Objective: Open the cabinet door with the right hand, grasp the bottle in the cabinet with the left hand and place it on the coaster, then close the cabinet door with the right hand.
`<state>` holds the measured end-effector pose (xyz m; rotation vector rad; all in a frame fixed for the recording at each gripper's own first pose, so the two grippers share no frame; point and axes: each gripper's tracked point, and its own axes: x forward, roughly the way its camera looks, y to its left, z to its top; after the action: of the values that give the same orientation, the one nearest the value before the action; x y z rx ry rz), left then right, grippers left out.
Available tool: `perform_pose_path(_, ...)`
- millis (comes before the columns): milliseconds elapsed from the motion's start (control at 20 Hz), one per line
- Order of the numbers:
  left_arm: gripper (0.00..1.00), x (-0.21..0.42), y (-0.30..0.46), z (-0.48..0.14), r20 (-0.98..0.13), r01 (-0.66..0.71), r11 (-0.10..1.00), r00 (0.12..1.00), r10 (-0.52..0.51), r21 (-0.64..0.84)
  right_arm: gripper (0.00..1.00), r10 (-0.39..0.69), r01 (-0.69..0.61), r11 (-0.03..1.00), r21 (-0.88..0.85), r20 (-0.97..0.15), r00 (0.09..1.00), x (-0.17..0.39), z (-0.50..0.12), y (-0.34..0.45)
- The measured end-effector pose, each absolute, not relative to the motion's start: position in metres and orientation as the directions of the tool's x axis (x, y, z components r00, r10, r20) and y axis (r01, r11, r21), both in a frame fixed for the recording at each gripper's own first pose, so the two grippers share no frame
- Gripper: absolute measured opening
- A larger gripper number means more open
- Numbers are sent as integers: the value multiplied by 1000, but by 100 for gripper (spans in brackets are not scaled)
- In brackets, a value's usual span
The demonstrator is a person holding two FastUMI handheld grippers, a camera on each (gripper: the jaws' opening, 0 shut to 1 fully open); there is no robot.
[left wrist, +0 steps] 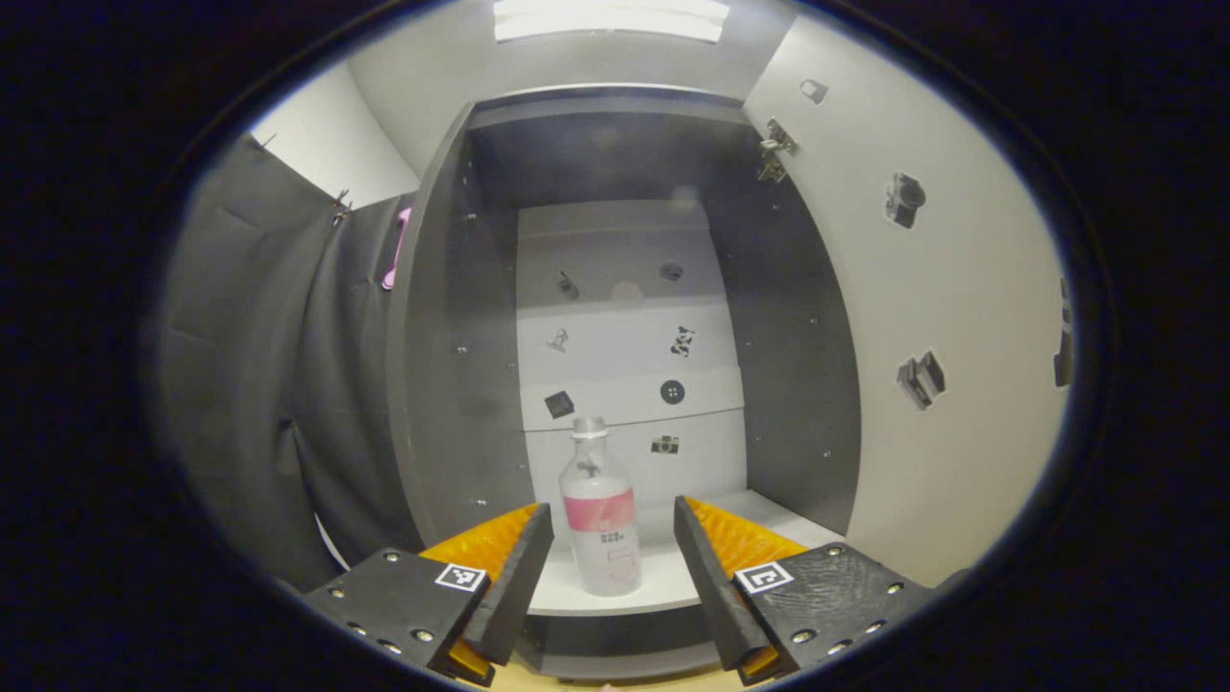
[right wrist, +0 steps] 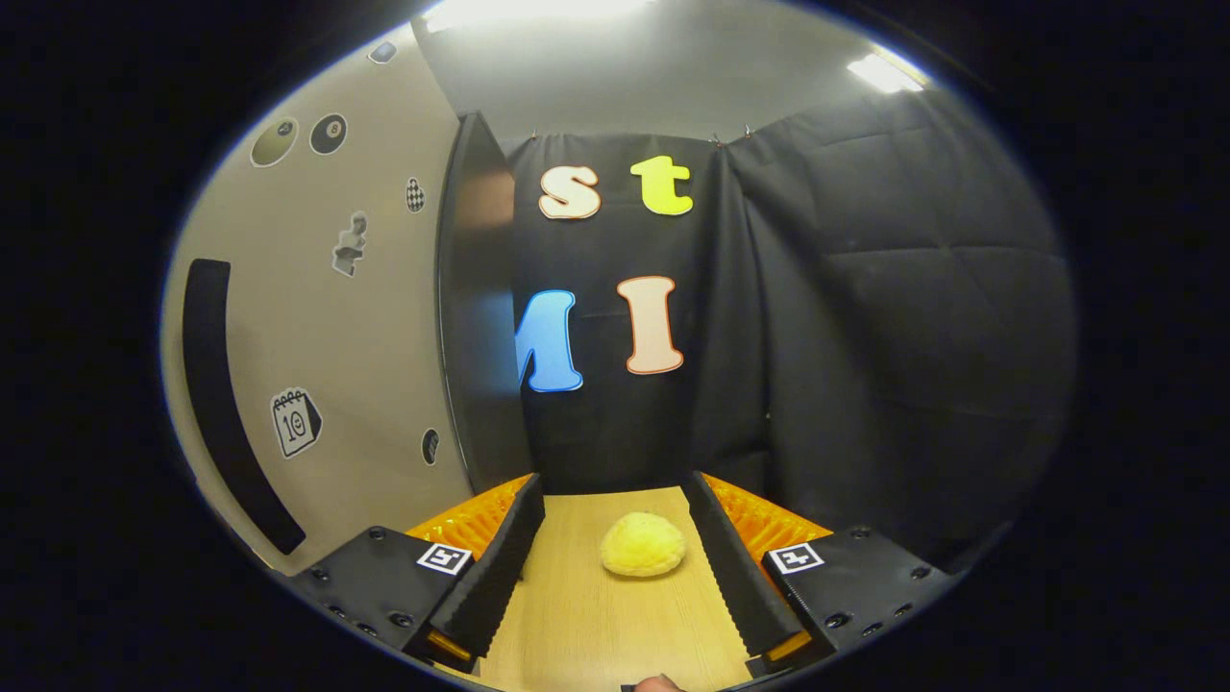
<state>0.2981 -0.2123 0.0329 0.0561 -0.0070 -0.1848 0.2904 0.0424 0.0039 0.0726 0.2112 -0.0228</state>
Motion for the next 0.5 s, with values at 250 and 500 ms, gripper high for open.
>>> perform_pose_path(250,78,338,-211,10,-35,201,979,979,-200,30,96,-80,95,994,57,-228,970,298,-6,39)
perform_pose_path(500,76,366,-208,-13,-75,207,978,976,-204,30,96,-115,129,991,44,-241,964,307,-12,44)
